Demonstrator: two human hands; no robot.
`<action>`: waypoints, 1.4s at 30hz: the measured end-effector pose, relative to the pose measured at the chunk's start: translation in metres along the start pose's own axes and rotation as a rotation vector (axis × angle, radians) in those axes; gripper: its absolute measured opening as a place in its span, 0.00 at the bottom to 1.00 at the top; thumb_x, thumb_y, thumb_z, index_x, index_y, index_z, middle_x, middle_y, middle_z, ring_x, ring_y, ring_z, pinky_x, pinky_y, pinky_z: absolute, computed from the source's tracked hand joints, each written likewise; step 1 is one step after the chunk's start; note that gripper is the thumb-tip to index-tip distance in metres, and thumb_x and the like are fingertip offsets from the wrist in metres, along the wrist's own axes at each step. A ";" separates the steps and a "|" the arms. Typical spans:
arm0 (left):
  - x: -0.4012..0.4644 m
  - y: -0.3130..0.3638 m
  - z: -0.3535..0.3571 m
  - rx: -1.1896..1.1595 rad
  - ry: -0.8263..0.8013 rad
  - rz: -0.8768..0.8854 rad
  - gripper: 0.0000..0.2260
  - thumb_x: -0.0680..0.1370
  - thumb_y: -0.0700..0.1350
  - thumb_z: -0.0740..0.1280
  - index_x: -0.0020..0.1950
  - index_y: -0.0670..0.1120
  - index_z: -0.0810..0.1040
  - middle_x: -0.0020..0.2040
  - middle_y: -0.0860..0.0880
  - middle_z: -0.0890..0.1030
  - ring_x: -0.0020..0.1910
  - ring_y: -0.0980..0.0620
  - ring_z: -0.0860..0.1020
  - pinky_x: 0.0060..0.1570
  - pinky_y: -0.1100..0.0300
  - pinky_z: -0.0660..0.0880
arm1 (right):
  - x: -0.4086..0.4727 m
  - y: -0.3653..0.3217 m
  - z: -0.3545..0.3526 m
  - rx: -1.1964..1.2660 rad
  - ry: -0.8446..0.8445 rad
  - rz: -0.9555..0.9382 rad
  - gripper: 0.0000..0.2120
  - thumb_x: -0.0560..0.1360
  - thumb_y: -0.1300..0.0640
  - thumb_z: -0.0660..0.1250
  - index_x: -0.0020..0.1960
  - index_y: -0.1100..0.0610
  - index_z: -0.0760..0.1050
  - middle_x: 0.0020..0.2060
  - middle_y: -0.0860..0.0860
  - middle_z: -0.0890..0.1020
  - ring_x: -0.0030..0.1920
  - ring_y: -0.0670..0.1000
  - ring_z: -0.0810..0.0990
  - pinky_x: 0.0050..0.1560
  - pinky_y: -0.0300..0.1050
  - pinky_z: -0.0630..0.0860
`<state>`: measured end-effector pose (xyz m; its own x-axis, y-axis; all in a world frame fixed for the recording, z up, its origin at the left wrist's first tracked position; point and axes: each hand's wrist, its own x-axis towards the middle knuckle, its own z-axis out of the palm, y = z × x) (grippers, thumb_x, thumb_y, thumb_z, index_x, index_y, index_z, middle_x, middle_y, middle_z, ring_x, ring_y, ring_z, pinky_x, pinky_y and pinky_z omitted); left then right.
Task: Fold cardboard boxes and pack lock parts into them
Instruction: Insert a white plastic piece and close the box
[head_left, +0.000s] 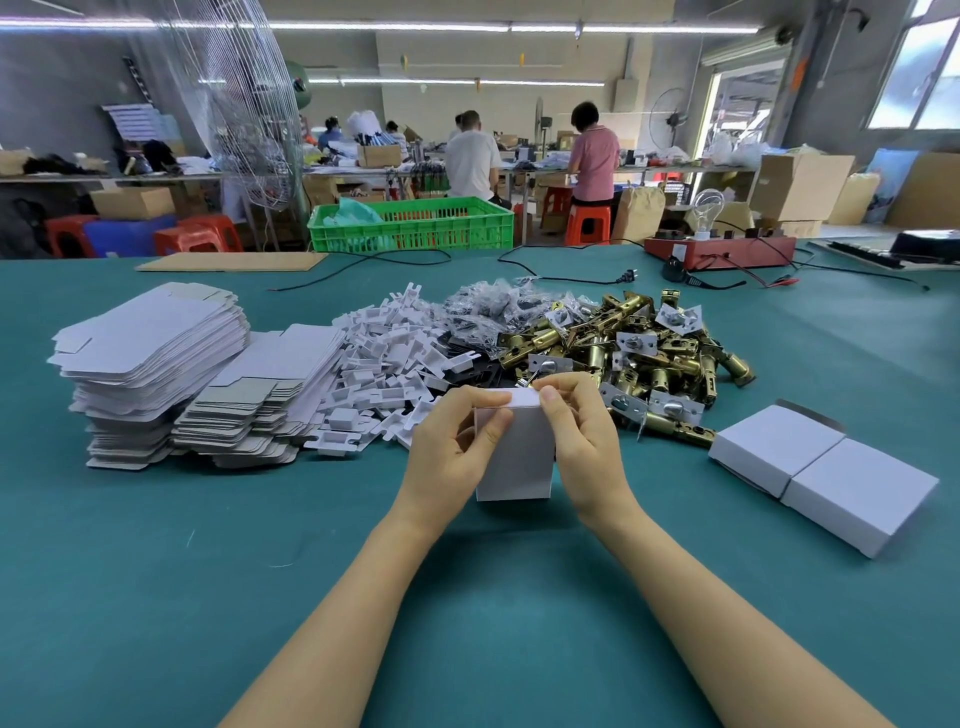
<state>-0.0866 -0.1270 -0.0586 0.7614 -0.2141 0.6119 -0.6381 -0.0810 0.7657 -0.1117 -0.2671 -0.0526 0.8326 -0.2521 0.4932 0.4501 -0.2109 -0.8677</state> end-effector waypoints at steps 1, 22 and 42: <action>0.000 -0.001 0.001 -0.001 -0.002 -0.001 0.06 0.78 0.45 0.67 0.51 0.56 0.77 0.42 0.57 0.79 0.40 0.65 0.76 0.39 0.73 0.69 | 0.000 0.000 0.000 0.016 -0.003 0.012 0.08 0.76 0.46 0.59 0.48 0.49 0.73 0.38 0.37 0.76 0.37 0.39 0.72 0.39 0.32 0.69; -0.002 -0.006 0.006 0.011 0.009 0.006 0.09 0.80 0.47 0.63 0.55 0.60 0.77 0.52 0.62 0.79 0.53 0.59 0.77 0.51 0.66 0.73 | 0.010 -0.012 -0.004 0.171 -0.019 0.311 0.10 0.76 0.59 0.62 0.37 0.49 0.73 0.35 0.47 0.75 0.32 0.45 0.70 0.30 0.36 0.67; -0.004 -0.010 0.001 -0.191 -0.107 -0.324 0.15 0.72 0.57 0.69 0.57 0.55 0.76 0.51 0.60 0.83 0.51 0.58 0.82 0.46 0.65 0.78 | 0.003 0.007 -0.009 0.079 -0.146 0.175 0.15 0.73 0.39 0.63 0.42 0.51 0.74 0.35 0.42 0.78 0.35 0.45 0.75 0.35 0.38 0.72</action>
<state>-0.0831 -0.1263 -0.0690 0.8973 -0.3087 0.3155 -0.3256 0.0197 0.9453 -0.1093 -0.2778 -0.0569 0.9353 -0.1375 0.3260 0.3143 -0.1005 -0.9440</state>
